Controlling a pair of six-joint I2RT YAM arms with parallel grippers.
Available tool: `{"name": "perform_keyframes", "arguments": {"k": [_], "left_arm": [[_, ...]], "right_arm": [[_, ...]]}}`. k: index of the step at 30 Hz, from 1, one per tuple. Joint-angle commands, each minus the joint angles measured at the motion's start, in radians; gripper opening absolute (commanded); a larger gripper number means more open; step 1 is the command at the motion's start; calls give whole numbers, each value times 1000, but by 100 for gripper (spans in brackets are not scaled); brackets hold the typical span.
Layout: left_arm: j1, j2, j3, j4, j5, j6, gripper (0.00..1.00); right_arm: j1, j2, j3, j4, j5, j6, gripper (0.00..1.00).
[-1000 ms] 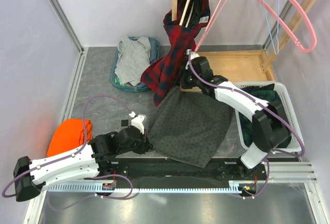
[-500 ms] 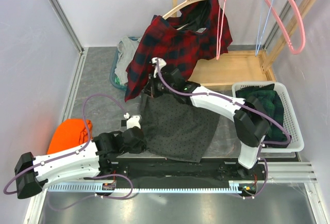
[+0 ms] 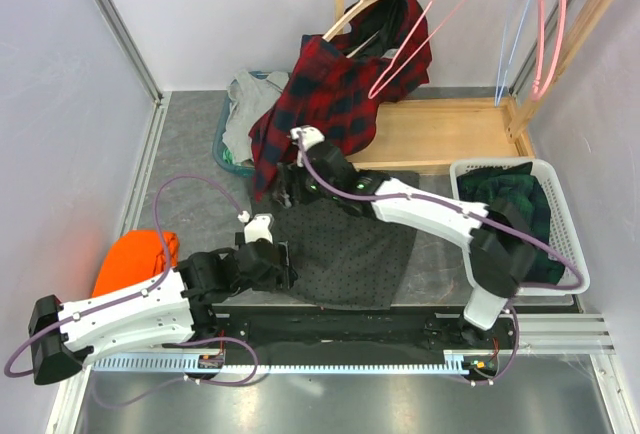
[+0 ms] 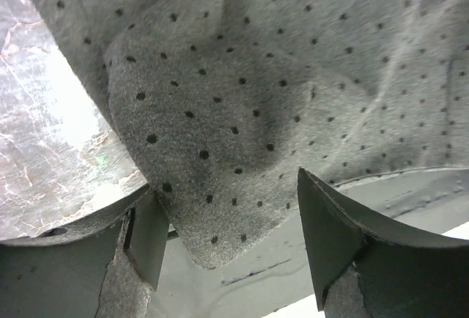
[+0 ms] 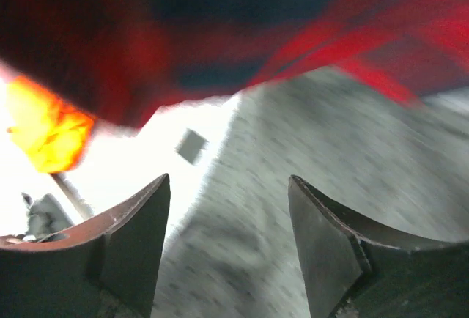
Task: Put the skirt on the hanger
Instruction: Flatten out the skirt at the center of the board.
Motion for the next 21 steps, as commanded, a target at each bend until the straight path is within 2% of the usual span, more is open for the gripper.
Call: {"name": "perform_keyframes", "arguments": {"k": [1, 4, 9, 14, 17, 18, 20, 21], "left_arm": [[-4, 14, 92, -32, -72, 40, 75], [-3, 22, 140, -80, -119, 27, 76], [-3, 10, 212, -298, -233, -124, 76], [-3, -41, 250, -450, -333, -246, 74], [-3, -76, 253, -398, -385, -196, 76], [-3, -76, 249, -308, -388, -124, 77], [-3, -59, 250, -216, -385, -84, 81], [-3, -29, 252, -122, -379, -38, 82]], "right_arm": [[-5, -212, -167, -105, 252, 40, 73], [-5, -325, -313, -140, 326, 103, 73], [-5, -484, -551, -157, 365, 233, 73], [-5, -539, -672, -180, 421, 361, 72], [-5, -542, -721, -206, 460, 405, 71], [-5, -529, -724, -206, 471, 407, 70], [-5, -506, -728, -214, 474, 419, 66], [-5, -478, -728, -215, 472, 425, 60]]}}
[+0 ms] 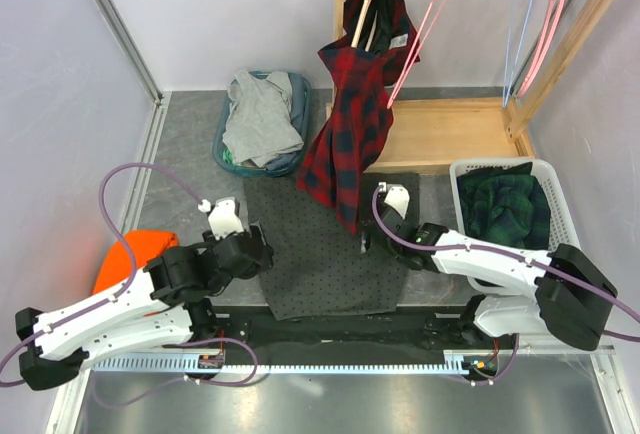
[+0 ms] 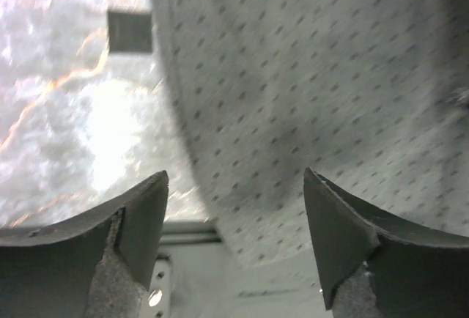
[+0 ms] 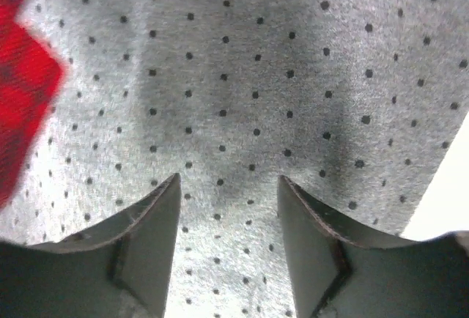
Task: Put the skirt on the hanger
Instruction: Flatten out the skirt at the center of the board, then adjust the skirt at the center of the board.
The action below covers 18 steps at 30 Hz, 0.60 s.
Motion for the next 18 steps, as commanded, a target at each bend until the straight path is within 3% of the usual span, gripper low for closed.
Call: {"name": "perform_keyframes", "arguments": {"k": [1, 4, 6, 13, 18], "left_arm": [[-1, 62, 37, 267, -76, 117, 84], [29, 163, 36, 408, -66, 187, 86], [71, 217, 36, 474, 32, 248, 86], [345, 472, -16, 719, 351, 353, 84], [404, 664, -12, 801, 422, 388, 82]], "right_arm": [[2, 50, 0, -5, 60, 79, 56], [2, 90, -11, -36, 71, 127, 33], [2, 101, -33, -54, 87, 162, 21], [-12, 125, -65, -123, 163, 214, 2], [-24, 121, -59, -125, 178, 208, 0]]}}
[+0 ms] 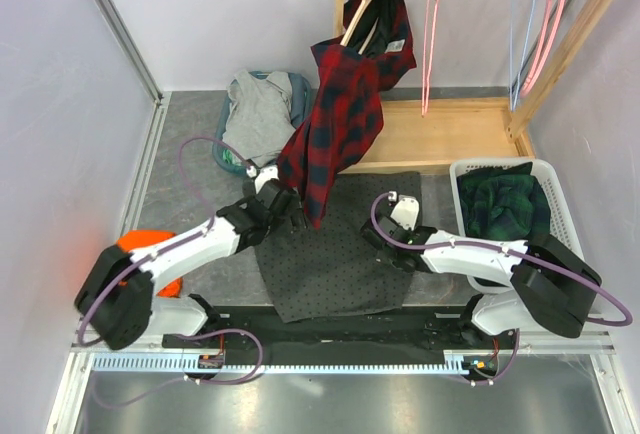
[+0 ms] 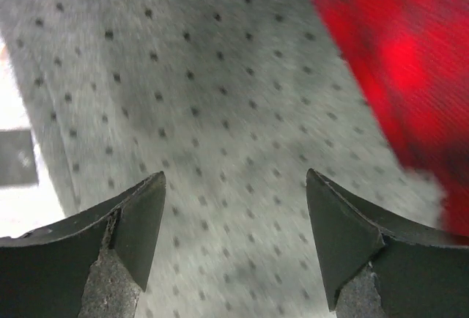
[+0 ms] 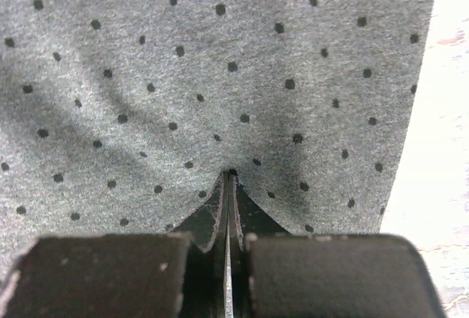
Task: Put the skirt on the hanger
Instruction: Adjust the skirt at the center of the board.
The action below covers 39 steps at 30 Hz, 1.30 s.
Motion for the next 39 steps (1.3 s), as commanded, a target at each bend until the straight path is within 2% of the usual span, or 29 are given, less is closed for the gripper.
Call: {"name": "perform_keyframes", "arguments": {"k": [1, 6, 12, 16, 22, 24, 27, 29, 33, 36, 39], "left_arm": [[23, 116, -15, 143, 115, 85, 81], [22, 189, -73, 184, 162, 57, 75], [13, 69, -255, 184, 250, -18, 71], [-92, -46, -372, 164, 283, -91, 70], [-323, -71, -426, 154, 286, -243, 64], [-409, -66, -423, 154, 278, -268, 61], [-464, -81, -398, 115, 255, -257, 60], [-465, -103, -374, 73, 225, -221, 60], [-463, -155, -235, -7, 137, -122, 68], [-452, -149, -115, -82, 25, -55, 74], [-408, -127, -23, -113, -15, -1, 77]], "right_arm": [[-18, 12, -1, -62, 67, 8, 0], [-44, 3, 19, -61, 76, -23, 0], [-136, 38, 62, -1, 67, -115, 0], [-218, 110, 115, 109, -5, -190, 1], [-273, 283, 262, 177, -85, -268, 2], [-276, 314, 319, 188, -116, -291, 4], [-275, 357, 356, 192, -215, -310, 6], [-264, 359, 347, 233, -303, -327, 7], [-203, 365, 326, 295, -401, -392, 7], [-147, 366, 326, 290, -395, -416, 7], [-143, 301, 295, 293, -401, -414, 7]]}}
